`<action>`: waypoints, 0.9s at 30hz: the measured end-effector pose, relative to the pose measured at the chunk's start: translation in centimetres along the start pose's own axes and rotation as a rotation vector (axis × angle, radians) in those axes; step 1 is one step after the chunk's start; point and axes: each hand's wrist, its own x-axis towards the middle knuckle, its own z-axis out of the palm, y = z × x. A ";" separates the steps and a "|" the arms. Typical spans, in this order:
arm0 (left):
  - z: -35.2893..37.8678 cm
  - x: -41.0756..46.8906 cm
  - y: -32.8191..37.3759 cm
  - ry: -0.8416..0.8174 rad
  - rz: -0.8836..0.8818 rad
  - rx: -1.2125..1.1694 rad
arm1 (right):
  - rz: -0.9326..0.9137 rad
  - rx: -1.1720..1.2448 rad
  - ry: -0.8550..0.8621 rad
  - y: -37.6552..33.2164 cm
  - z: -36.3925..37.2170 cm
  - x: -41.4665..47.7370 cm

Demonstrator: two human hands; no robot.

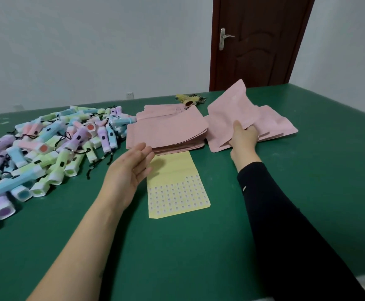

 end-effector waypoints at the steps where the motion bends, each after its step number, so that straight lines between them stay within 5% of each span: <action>1: -0.1 0.1 0.0 0.008 -0.005 -0.002 | 0.007 -0.037 -0.005 0.3 0.2 0.0; 9: -0.3 0.7 -0.1 0.068 -0.045 -0.040 | -0.013 -0.359 -0.022 1.2 0.1 0.0; 12: -0.3 0.6 0.0 0.084 -0.053 -0.061 | -0.161 -0.524 0.081 1.6 -0.3 0.0; 15: -0.4 0.4 0.3 0.107 -0.063 -0.088 | -0.504 -0.961 0.234 1.4 -0.1 -0.8; 18: -0.3 0.3 0.4 0.129 -0.070 -0.111 | -0.694 -1.378 0.051 1.5 0.8 -1.6; 21: -0.2 0.0 0.6 0.135 -0.080 -0.118 | -0.633 -1.669 -0.134 2.6 1.2 -2.3; 27: -0.1 -0.4 1.0 0.141 -0.071 -0.121 | -0.544 -1.735 -0.214 2.7 0.8 -2.3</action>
